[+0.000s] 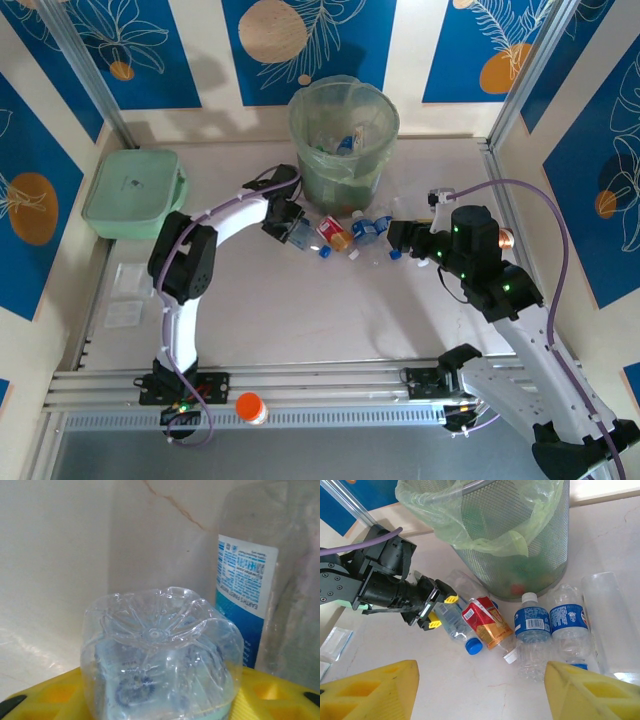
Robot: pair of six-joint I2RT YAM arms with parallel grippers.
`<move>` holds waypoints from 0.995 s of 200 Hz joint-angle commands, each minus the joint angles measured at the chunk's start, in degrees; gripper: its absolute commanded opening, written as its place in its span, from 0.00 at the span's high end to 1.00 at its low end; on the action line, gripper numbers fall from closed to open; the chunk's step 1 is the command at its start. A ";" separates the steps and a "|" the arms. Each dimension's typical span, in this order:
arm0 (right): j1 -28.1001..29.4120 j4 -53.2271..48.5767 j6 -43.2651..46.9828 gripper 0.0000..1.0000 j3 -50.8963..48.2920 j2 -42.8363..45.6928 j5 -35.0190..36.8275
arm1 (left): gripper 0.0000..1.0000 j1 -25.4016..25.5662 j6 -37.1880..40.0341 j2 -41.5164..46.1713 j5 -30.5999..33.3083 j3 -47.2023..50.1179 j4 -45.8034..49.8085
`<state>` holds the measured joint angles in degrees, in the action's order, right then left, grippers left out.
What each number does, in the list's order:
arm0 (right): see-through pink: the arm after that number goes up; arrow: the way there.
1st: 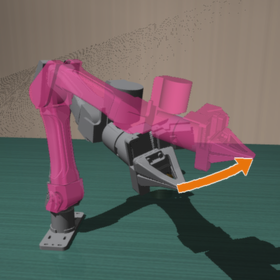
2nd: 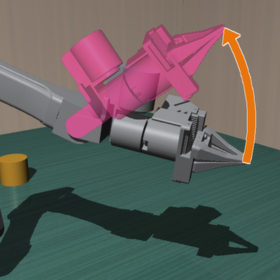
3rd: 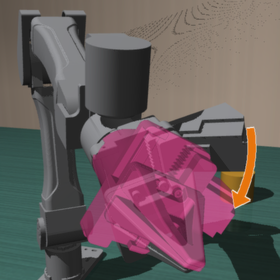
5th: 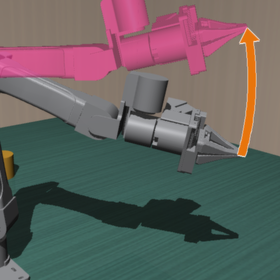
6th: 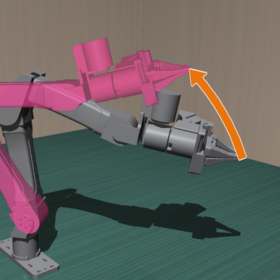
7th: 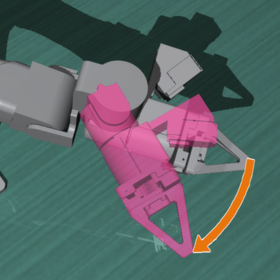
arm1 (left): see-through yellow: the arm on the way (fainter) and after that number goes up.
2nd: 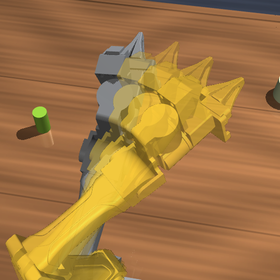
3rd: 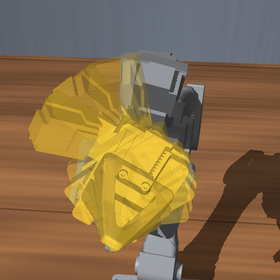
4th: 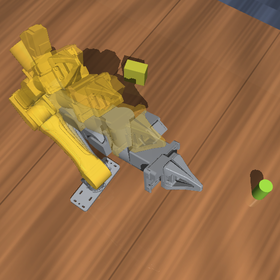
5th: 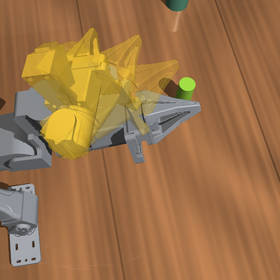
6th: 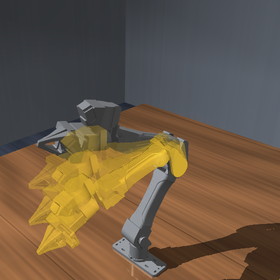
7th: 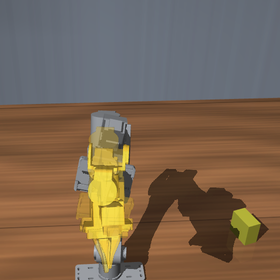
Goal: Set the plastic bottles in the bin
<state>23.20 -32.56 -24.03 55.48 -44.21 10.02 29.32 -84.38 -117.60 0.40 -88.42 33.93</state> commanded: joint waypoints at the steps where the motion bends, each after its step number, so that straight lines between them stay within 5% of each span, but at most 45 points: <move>1: -0.35 0.03 0.72 0.33 0.98 0.09 -1.10 | 0.51 -0.23 1.20 3.07 1.58 1.89 2.56; 92: -0.17 0.01 0.21 0.33 1.91 -0.44 -3.07 | 0.51 -1.23 5.41 12.25 5.41 3.22 8.58; 155: 0.02 -0.49 0.30 0.33 2.35 -0.44 -3.69 | 0.52 -1.75 11.35 20.08 11.40 -4.48 17.65; 199: 0.07 0.48 0.57 0.33 2.26 -1.44 -6.86 | 0.52 -1.72 17.61 22.25 9.61 -9.84 17.80</move>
<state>23.22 -32.56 -24.05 55.92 -44.91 6.48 27.97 -72.34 -96.55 9.69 -93.71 48.97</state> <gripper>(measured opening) 0.672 0.479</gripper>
